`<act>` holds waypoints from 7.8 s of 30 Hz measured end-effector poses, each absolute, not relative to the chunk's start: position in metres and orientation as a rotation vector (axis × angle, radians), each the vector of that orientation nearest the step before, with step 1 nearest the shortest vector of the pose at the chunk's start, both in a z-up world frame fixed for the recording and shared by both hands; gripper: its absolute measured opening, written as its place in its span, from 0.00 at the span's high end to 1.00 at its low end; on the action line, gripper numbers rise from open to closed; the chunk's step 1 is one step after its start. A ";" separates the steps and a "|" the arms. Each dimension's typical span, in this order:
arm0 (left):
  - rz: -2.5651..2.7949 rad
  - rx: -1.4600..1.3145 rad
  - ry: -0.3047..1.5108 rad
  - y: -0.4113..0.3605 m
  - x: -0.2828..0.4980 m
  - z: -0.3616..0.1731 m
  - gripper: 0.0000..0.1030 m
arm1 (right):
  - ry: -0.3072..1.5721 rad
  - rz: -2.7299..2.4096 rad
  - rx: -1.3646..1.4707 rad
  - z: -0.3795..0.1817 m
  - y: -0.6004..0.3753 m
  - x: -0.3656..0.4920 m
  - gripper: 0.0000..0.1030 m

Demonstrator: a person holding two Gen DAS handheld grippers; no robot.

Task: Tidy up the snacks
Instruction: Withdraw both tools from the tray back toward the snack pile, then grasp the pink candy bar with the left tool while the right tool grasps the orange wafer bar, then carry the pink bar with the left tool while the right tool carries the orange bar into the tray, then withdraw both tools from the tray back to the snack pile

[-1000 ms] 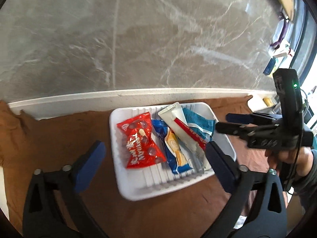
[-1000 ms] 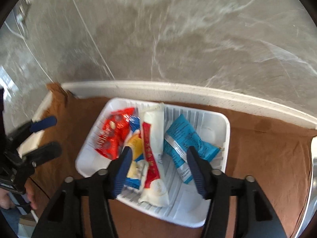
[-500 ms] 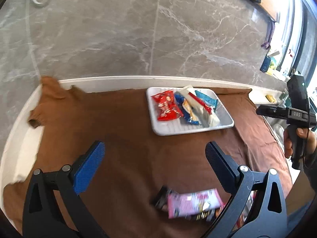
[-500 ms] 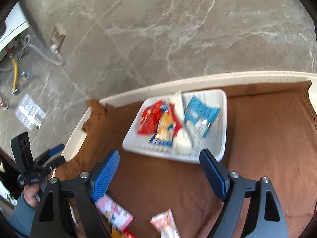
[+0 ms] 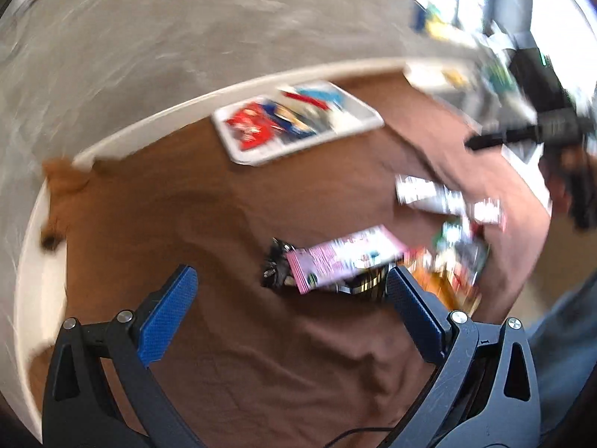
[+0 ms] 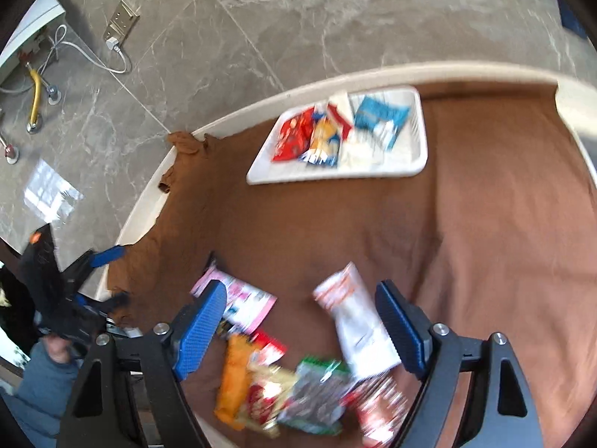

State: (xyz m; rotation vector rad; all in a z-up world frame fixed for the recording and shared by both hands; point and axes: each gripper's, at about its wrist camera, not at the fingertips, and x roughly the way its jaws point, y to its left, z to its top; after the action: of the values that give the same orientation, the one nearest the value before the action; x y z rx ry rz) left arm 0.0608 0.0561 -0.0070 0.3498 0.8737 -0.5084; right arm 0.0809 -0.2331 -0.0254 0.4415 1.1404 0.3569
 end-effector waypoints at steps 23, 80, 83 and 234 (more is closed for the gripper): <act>-1.239 0.910 1.002 -0.047 0.128 -0.072 0.30 | 1.168 0.228 0.570 -0.043 -0.191 -0.012 0.22; -1.034 0.503 1.108 0.030 0.161 -0.046 0.67 | 1.402 0.323 0.329 -0.096 -0.097 0.007 0.52; -1.024 0.475 1.096 0.034 0.152 -0.041 0.67 | 1.440 0.281 0.297 -0.100 -0.100 0.006 0.58; -0.250 -0.088 0.959 0.069 0.202 0.003 0.00 | 1.072 0.283 0.474 -0.036 -0.301 0.181 0.20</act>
State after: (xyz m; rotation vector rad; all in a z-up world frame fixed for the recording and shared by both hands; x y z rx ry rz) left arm 0.2015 0.0694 0.0032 -0.0881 0.9587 -0.2496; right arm 0.1809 -0.3005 -0.0362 0.4744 1.0719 0.2833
